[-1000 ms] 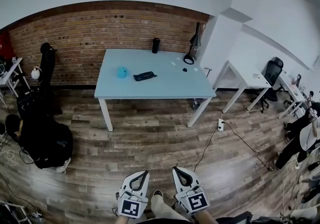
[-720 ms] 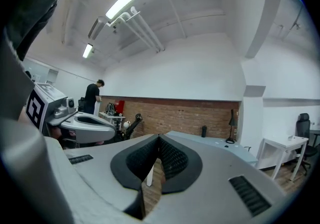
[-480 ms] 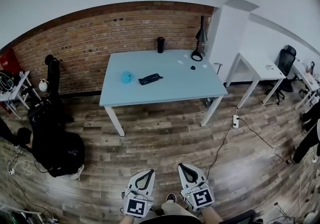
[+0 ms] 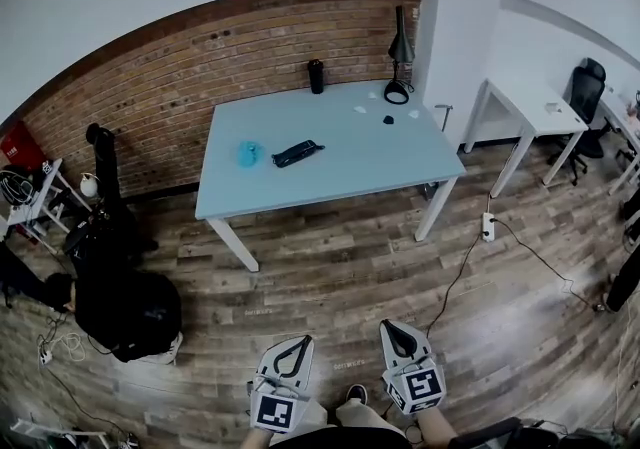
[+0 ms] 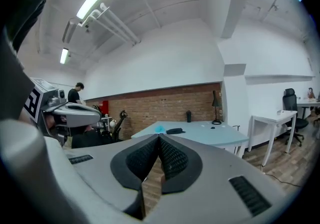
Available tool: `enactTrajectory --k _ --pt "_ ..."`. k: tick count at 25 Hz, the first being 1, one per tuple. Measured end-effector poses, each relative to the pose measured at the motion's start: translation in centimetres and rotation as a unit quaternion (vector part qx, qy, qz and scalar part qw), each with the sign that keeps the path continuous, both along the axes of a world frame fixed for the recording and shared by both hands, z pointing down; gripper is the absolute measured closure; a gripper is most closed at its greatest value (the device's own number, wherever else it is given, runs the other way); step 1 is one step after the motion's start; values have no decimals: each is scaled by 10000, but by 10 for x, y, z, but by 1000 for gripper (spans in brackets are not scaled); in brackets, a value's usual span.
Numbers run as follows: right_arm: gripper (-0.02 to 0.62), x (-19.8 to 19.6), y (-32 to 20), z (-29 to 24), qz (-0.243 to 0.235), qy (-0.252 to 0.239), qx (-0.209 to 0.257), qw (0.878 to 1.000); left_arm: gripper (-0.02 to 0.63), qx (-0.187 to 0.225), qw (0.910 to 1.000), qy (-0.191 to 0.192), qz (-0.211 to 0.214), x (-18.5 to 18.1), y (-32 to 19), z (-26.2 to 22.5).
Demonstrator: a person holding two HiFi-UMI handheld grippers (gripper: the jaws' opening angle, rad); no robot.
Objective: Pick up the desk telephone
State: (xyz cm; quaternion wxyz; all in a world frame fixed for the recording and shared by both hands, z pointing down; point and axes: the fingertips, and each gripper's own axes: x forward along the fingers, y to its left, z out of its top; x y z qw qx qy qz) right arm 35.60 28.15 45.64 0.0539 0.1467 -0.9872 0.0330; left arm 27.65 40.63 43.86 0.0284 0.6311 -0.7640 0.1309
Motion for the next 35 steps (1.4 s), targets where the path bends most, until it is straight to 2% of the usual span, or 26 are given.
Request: enactTrajectory --k 5,12,15,20,23,29,33,35 --pt "584 -26 -14 -2 54 107 147 9998 583 102 9998 148 59 -27 -13 10" --pt "584 -91 -11 -32 35 150 493 9987 583 345 9983 371 278 -91 -31 11" --pt "584 -126 -3 -45 69 123 470 9988 583 494 9978 269 356 -124 -33 7" --pt "583 -178 37 -49 -370 324 763 9959 583 438 9974 494 277 -168 -28 8" --pt "584 -198 44 -40 -510 356 689 9957 583 408 9975 532 241 -187 -29 17" --pt "583 -221 5 -15 -500 457 427 9968 583 121 9977 650 142 -208 -55 43" --pt "583 -247 -45 -4 -430 313 209 9984 583 6 9978 656 -106 -233 -94 52" --pt "583 -264 -68 -3 -549 194 79 9983 583 -50 9983 557 -162 -245 -118 50"
